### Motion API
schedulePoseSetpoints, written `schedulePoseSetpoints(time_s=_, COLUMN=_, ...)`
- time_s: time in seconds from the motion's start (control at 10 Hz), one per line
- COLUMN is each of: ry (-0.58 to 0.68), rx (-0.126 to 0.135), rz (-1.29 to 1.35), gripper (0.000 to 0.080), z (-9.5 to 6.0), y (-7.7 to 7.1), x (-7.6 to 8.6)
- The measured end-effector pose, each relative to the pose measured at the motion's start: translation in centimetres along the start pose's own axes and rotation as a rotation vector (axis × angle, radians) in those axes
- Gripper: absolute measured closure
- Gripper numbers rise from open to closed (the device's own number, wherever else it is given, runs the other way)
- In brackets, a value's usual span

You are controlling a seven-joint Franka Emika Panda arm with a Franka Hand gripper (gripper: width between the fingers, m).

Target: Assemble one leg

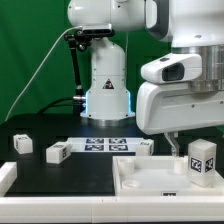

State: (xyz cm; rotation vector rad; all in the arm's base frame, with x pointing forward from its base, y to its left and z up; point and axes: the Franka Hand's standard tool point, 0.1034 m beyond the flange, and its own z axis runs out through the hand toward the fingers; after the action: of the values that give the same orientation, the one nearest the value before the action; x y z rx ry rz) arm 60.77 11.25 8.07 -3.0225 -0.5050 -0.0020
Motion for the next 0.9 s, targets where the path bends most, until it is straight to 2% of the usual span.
schedulePoseSetpoints(time_s=0.3, ry=0.002, rx=-0.004, rz=-0.286, gripper=0.0151, z=-0.26, y=0.05, x=0.28)
schedulePoseSetpoints(time_s=0.5, ry=-0.002, rx=-0.004, rz=-0.298, gripper=0.0151, z=-0.4, y=0.08, x=0.39)
schedulePoseSetpoints(time_s=0.7, ry=-0.002, rx=-0.004, rz=-0.298, gripper=0.0416, z=-0.39, y=0.08, x=0.39)
schedulePoseSetpoints(time_s=0.8, ry=-0.002, rx=-0.003, rz=-0.286, gripper=0.0416, z=-0.39, y=0.06, x=0.4)
schedulePoseSetpoints(time_s=0.9, ry=-0.001, rx=-0.002, rz=-0.268, gripper=0.0506, z=-0.41, y=0.03, x=0.42)
